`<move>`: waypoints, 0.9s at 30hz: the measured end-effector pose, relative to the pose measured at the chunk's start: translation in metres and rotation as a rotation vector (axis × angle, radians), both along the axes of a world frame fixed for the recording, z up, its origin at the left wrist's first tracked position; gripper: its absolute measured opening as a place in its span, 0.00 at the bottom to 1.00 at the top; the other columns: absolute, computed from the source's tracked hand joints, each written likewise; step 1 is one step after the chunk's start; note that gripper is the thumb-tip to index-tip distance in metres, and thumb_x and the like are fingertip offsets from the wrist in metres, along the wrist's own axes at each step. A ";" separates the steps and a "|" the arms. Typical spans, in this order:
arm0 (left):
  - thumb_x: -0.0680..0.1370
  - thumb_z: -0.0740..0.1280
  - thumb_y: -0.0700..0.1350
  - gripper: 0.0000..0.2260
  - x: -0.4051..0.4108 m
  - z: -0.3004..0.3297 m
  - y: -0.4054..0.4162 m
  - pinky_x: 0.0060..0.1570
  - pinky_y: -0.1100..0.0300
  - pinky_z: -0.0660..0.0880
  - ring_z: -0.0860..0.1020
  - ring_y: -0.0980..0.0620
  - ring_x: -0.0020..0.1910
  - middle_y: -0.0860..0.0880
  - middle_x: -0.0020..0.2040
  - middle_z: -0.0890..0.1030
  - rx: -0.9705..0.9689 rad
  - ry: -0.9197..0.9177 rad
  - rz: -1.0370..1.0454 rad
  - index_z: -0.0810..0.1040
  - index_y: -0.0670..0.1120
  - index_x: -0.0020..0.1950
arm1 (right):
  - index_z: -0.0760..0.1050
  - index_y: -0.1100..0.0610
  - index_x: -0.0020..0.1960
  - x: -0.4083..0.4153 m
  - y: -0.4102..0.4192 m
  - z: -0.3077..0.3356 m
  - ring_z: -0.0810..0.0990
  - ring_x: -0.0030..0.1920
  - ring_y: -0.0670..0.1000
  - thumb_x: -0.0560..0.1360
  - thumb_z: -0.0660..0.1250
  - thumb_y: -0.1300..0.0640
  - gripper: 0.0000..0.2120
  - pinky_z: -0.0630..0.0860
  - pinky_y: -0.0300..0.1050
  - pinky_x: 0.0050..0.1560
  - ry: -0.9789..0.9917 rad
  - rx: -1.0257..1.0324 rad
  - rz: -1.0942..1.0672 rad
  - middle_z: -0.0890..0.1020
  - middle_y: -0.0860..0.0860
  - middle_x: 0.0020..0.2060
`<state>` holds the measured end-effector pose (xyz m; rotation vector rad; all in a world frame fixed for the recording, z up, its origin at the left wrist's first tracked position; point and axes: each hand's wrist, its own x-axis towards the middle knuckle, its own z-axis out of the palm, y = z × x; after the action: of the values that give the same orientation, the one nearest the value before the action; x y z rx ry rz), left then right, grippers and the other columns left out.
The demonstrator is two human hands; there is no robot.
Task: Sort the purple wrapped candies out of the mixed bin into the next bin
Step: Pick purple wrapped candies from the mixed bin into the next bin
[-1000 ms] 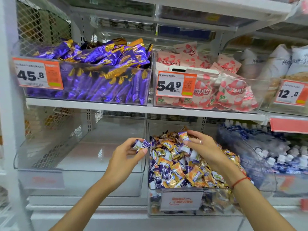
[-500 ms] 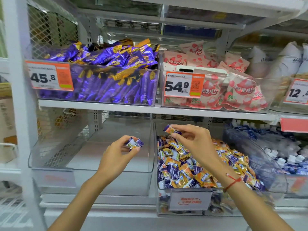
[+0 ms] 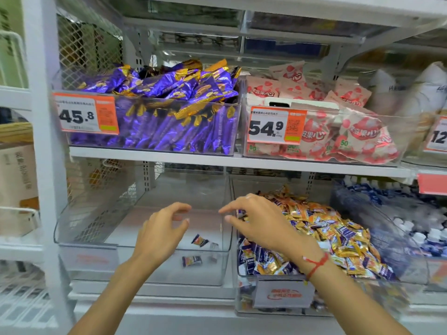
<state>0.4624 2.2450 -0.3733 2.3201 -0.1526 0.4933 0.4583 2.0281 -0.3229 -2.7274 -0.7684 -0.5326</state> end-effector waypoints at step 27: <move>0.77 0.68 0.55 0.08 -0.009 0.010 -0.171 0.47 0.62 0.68 0.75 0.57 0.57 0.59 0.55 0.80 0.405 -0.103 -0.371 0.81 0.56 0.54 | 0.74 0.52 0.50 -0.021 -0.179 -0.023 0.75 0.47 0.50 0.74 0.72 0.54 0.08 0.74 0.46 0.50 0.427 -0.059 -0.469 0.74 0.47 0.44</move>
<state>0.4531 2.0735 -0.3628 2.5704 -0.7796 0.4195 0.4371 1.8492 -0.3459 -2.9244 -0.0390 0.0025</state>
